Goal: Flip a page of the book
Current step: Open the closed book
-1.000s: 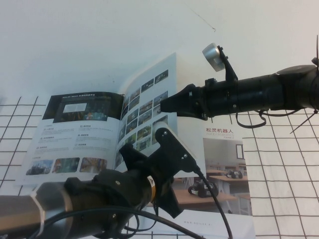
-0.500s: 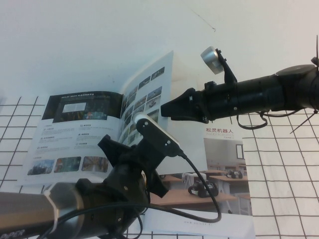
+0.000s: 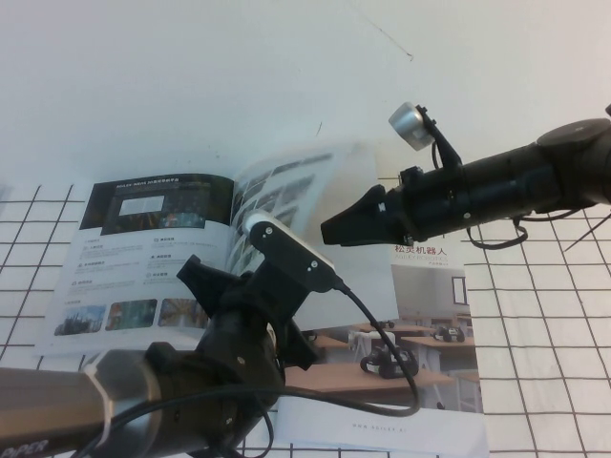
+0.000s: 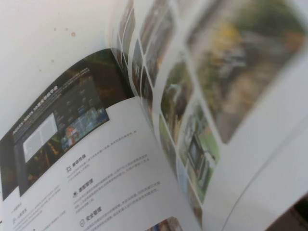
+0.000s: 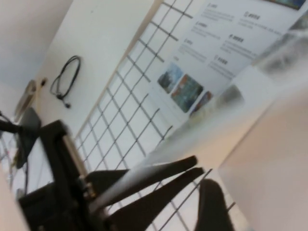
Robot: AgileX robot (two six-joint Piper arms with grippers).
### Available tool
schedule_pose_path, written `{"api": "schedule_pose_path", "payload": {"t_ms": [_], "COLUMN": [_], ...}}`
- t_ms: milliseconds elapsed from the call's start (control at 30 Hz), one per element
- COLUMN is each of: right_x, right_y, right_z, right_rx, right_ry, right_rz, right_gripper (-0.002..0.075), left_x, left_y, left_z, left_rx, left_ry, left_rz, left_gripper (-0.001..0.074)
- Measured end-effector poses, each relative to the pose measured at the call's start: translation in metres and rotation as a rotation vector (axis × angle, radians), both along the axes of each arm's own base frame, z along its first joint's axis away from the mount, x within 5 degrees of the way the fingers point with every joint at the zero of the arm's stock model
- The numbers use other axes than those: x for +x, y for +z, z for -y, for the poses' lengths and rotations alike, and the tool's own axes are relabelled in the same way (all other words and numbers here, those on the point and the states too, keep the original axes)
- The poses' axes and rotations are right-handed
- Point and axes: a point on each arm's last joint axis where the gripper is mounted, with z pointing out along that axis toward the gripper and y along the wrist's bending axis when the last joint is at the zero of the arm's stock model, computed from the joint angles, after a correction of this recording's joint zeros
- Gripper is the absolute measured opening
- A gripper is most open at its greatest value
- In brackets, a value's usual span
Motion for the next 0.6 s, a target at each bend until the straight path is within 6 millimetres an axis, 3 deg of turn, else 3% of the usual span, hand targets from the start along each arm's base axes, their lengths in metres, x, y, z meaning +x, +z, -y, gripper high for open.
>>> {"api": "schedule_pose_path", "payload": {"t_ms": [167, 400, 467, 600], "right_x": [-0.003, -0.017, -0.022, -0.026], "right_y": [0.015, 0.065, 0.073, 0.065], "right_z": [0.007, 0.015, 0.017, 0.022], "right_rx": [0.031, 0.026, -0.014, -0.179], "right_ry": [0.032, 0.072, 0.106, 0.155], "right_rz": [0.029, 0.213, 0.252, 0.282], "right_gripper": [0.0417, 0.0394, 0.0331, 0.0091], "left_x": [-0.001, -0.001, -0.001, -0.001], "left_y": [-0.001, -0.002, -0.002, -0.002], "left_z": [0.002, 0.003, 0.003, 0.003], "left_rx": [-0.015, -0.019, -0.019, -0.019], "left_ry": [-0.016, -0.021, -0.021, -0.023], "left_rz": [-0.018, -0.023, -0.023, -0.025], "left_gripper": [-0.0002, -0.0002, -0.0002, -0.0002]}}
